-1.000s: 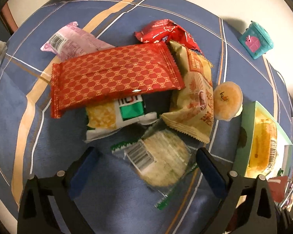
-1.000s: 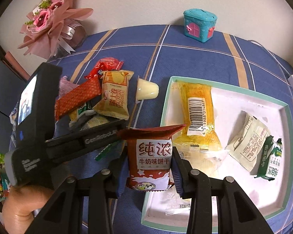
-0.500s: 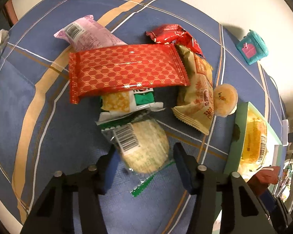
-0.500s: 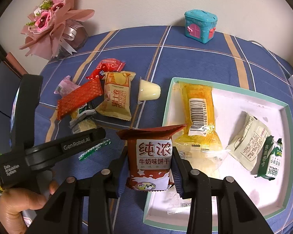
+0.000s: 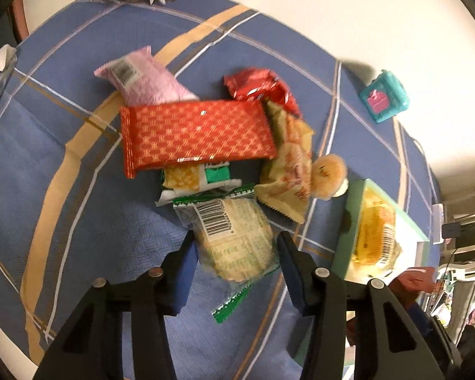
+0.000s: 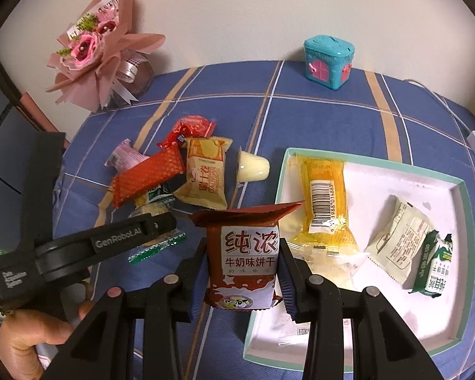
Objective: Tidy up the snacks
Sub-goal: 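Carry both snacks into the white tray and open both tools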
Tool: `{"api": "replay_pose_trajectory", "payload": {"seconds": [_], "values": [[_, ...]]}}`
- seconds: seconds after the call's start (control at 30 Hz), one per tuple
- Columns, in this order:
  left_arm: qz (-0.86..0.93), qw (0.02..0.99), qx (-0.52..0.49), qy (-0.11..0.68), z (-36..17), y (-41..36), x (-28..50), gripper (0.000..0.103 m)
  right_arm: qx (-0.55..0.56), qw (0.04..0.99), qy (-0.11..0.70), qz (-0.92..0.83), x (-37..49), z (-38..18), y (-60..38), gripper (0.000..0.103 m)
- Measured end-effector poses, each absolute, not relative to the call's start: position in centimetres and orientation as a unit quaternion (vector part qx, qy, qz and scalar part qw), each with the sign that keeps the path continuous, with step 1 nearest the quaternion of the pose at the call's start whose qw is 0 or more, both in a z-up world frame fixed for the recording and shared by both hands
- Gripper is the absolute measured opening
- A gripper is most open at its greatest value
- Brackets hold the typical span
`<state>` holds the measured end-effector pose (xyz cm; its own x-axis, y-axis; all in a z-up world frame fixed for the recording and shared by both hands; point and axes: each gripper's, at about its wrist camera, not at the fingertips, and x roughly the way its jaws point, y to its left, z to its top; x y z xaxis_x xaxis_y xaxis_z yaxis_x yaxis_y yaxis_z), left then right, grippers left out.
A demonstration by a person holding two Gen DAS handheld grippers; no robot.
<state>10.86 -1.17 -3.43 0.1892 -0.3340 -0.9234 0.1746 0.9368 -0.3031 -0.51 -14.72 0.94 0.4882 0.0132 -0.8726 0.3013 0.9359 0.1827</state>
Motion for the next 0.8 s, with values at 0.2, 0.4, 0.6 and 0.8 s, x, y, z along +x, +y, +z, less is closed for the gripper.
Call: {"api": "replay_pose_trajectory", "payload": {"seconds": [0.2,0.4,0.6,0.8], "values": [[-0.175,0.78,-0.072,0.596,-1.0,-0.6,10.1,0.052,0.161,0.849,0.496,-0.085,-0.9,1.3,-15.0,0.042],[-0.192,0.788,-0.067,0.581,0.8,-1.4,8.8,0.052,0.177,0.847,0.49,-0.103,-2.0,1.6,-17.0,0.042],[-0.225,0.788,-0.047,0.571,2.0,-4.3,6.9,0.052,0.211,0.839,0.48,-0.147,-4.2,1.9,-21.4,0.042],[-0.269,0.783,-0.014,0.56,2.9,-8.2,4.0,0.052,0.243,0.826,0.47,-0.193,-7.1,2.0,-26.2,0.042]]}}
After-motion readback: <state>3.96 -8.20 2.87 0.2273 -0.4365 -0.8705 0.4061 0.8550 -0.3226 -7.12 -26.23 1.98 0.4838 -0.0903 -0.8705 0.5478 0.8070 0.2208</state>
